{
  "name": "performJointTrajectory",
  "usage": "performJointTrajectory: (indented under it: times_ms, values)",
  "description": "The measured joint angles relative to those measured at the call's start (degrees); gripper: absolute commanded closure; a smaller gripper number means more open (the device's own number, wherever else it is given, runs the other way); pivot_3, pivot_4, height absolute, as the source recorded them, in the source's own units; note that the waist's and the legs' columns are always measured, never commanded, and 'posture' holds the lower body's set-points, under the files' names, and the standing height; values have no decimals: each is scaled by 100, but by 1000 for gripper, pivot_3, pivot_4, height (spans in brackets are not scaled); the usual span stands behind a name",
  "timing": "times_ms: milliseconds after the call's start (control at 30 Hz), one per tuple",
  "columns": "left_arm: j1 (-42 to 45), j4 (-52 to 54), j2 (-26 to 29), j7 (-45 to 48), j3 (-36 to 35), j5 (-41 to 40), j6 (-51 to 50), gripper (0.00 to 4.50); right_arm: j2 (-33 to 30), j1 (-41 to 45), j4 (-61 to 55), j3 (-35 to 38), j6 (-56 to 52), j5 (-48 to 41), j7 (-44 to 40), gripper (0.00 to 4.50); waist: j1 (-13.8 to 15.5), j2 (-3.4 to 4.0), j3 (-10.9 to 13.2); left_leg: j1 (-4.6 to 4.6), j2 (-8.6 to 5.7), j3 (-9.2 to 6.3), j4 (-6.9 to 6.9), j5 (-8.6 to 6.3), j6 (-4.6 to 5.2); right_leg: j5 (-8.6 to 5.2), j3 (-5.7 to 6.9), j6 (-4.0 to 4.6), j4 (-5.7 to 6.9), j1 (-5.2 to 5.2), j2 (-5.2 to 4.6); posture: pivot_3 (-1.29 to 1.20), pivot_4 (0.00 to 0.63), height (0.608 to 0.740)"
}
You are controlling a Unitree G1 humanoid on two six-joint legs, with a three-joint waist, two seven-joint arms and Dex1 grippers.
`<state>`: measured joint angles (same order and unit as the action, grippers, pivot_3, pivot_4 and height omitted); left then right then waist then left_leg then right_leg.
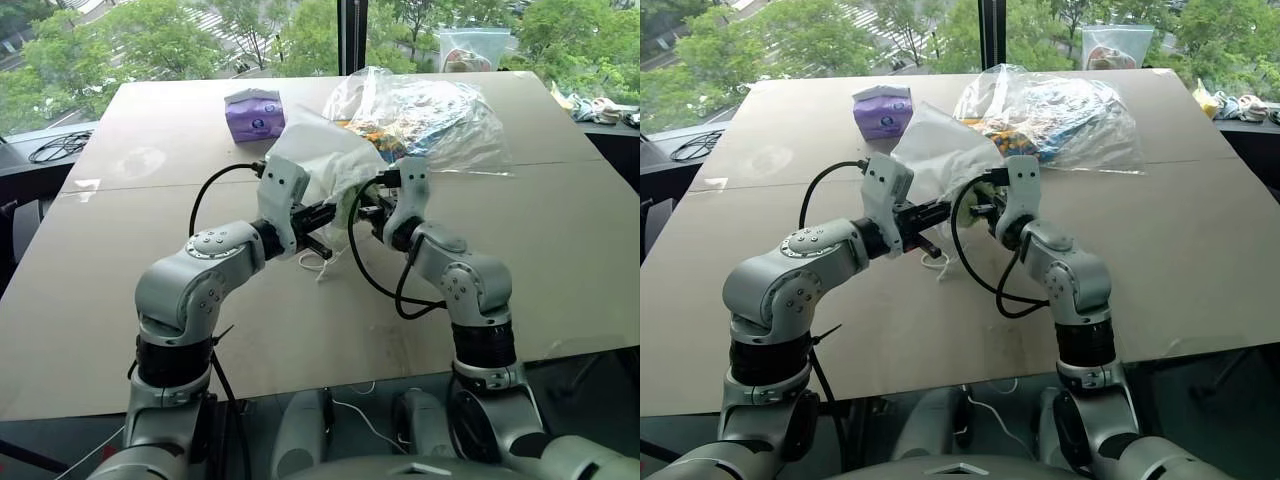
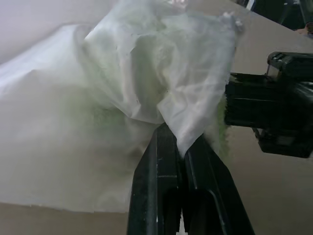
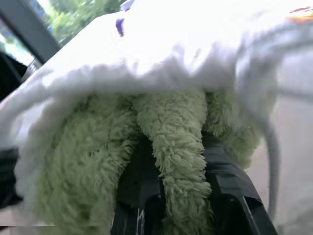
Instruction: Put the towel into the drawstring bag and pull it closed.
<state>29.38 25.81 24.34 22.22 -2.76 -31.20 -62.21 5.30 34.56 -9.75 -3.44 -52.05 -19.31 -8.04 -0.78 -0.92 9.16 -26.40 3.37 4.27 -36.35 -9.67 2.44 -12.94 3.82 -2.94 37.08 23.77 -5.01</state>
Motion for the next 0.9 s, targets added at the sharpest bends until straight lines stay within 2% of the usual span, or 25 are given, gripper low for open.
performJointTrajectory:
  times_ms: [67, 100, 133, 167, 300, 400, 533, 633, 700, 767, 800, 900]
  values:
    - [5, 0, 17, -15, -8, 9, -3, 4500, -278, -94, -157, -401, -139, -10, -298, 4332, 5, 0, 0, 0, -2, -2, 0, 0, 0, -1, -1, 1, -6, -2, -2, 0, 150, 740]
    - [37, -4, 13, -26, -2, 12, -11, 4500, -190, -139, -123, -399, -110, 14, -212, 4332, 2, 0, 0, 0, -2, -2, 0, 0, 0, 0, -1, 0, -5, -1, -2, 0, 150, 740]
    - [170, -44, -23, -55, 34, 14, -26, 4500, 181, -95, 153, -152, 101, 94, 158, 4332, 4, 0, 0, 0, -1, -3, 0, 0, 0, 0, 0, 0, -1, 0, 0, 0, 150, 740]
    - [249, -55, -48, -63, 70, 12, -27, 4500, 230, -53, 238, -79, 180, 124, 259, 4332, 10, 0, 1, 0, -1, -3, 0, 0, 0, 0, 3, 0, 1, 0, 1, 0, 150, 740]
    - [414, -56, -90, -66, 87, 3, -19, 4500, 146, 139, 429, -137, 456, 201, 121, 4332, -4, 1, 1, -1, -2, -1, 0, 0, 0, 0, -2, 0, -4, 0, 0, 0, 150, 740]
    - [494, -71, -115, -20, 115, -12, 3, 4500, 238, 186, 767, 34, 730, 206, 332, 4332, -4, 1, 1, -1, -2, 0, 2, 0, 0, 0, 0, 0, -3, 1, 1, 0, 150, 740]
    - [525, -74, -93, 33, 102, -56, 6, 4500, 125, 200, 859, -92, 718, 95, -132, 4332, -22, 2, 2, -1, -1, 0, 2, 0, 0, 0, -3, 0, -4, 1, 1, 0, 150, 740]
    - [530, -57, -71, 130, 90, -167, 5, 4500, 212, 288, 1183, 278, 810, 89, 363, 4332, 15, 3, 2, -1, -2, -1, 1, 0, 0, 0, 5, 0, 0, -1, 0, 0, 150, 740]
    - [515, -54, -18, 140, 40, -202, 3, 4500, 35, 282, 1169, 138, 724, 13, -46, 4332, -2, 4, 5, -2, -2, 0, 0, 0, 0, 0, -2, 0, -6, -1, -1, 0, 150, 740]
    - [526, -54, -31, 138, 43, -228, 4, 4500, 215, 295, 1187, 176, 813, -1, 48, 3290, -33, 5, 5, -2, -1, -1, 2, 0, 0, 0, -4, -1, -4, 1, 1, 0, 150, 740]
    - [533, -56, -45, 137, 58, -242, 4, 4500, 222, 322, 1225, 201, 856, 0, 165, 2933, -24, 5, 5, -2, -1, -3, 2, 0, 0, 0, -1, 0, -2, 1, 1, 0, 150, 740]
    - [528, -62, 6, 129, 39, -254, 5, 4500, -33, 345, 1190, 94, 728, -43, -186, 1467, -4, 7, 7, -2, -1, -2, 2, 0, 0, 0, 1, 0, -3, 0, 1, 0, 150, 740]
